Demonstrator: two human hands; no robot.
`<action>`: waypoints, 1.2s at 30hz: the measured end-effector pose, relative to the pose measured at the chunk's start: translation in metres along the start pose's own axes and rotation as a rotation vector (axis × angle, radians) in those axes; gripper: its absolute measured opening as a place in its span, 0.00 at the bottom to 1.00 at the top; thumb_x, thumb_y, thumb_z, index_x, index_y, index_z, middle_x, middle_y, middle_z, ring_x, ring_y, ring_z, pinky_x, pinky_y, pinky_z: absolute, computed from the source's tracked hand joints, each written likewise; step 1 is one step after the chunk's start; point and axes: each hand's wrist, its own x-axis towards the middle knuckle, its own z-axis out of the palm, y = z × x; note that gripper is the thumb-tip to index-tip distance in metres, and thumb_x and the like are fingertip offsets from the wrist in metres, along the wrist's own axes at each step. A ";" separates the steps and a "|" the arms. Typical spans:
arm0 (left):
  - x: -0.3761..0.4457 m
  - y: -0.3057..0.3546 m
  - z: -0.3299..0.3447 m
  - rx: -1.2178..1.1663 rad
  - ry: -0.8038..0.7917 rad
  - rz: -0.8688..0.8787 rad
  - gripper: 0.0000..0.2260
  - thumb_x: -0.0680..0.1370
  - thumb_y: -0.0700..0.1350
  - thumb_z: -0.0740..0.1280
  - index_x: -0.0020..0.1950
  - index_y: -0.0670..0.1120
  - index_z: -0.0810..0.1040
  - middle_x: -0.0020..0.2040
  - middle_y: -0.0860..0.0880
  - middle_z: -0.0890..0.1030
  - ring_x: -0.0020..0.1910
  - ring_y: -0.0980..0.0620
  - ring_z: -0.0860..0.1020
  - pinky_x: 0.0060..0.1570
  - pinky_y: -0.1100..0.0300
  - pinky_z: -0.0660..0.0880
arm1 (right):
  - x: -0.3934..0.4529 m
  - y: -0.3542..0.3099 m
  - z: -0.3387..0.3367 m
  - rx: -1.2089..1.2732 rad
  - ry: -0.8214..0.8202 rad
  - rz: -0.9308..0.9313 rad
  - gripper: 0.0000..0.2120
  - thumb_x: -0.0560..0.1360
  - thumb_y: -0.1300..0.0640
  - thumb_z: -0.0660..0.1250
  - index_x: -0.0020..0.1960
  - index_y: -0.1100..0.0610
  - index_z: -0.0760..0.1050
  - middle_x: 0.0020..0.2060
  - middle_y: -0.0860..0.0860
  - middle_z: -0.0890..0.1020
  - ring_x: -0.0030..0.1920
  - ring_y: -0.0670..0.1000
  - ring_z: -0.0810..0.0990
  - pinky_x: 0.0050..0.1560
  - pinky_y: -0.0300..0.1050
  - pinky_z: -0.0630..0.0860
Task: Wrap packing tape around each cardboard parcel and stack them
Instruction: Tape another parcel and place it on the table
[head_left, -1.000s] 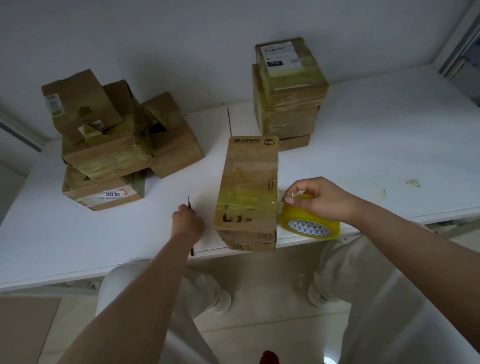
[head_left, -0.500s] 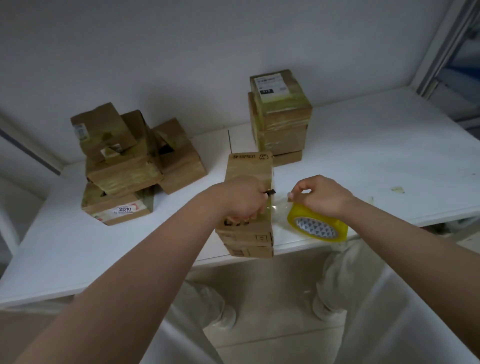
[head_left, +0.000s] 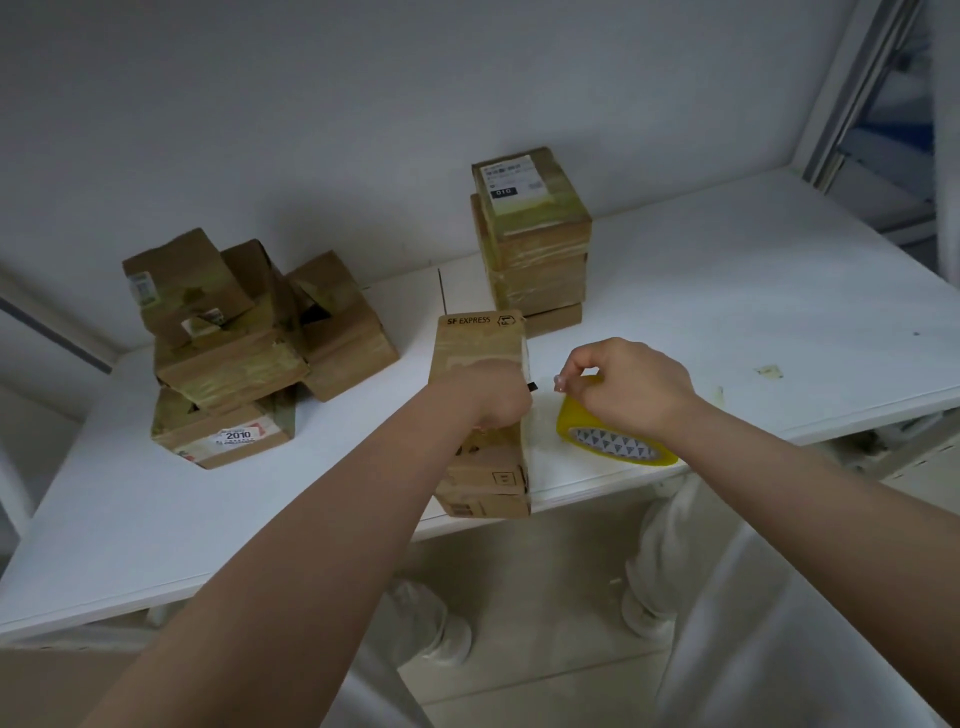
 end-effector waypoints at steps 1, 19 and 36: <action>0.000 -0.003 0.001 -0.030 0.003 0.002 0.12 0.82 0.41 0.55 0.46 0.41 0.75 0.37 0.47 0.71 0.34 0.53 0.68 0.32 0.61 0.63 | 0.001 0.003 -0.004 0.052 0.010 0.022 0.09 0.77 0.44 0.63 0.43 0.43 0.80 0.52 0.38 0.80 0.53 0.47 0.77 0.43 0.42 0.68; -0.001 0.009 0.049 -0.071 0.654 -0.342 0.20 0.79 0.58 0.60 0.60 0.43 0.64 0.52 0.45 0.75 0.43 0.48 0.76 0.32 0.57 0.69 | 0.006 0.031 0.006 0.255 -0.062 0.146 0.09 0.76 0.43 0.66 0.40 0.45 0.79 0.50 0.39 0.76 0.53 0.47 0.73 0.53 0.47 0.71; -0.020 -0.123 0.056 -0.859 0.550 -0.438 0.28 0.80 0.58 0.61 0.76 0.45 0.62 0.62 0.43 0.75 0.59 0.43 0.75 0.61 0.49 0.72 | 0.009 0.025 0.019 0.314 -0.053 0.129 0.09 0.76 0.43 0.66 0.43 0.45 0.81 0.52 0.43 0.79 0.54 0.51 0.78 0.58 0.54 0.75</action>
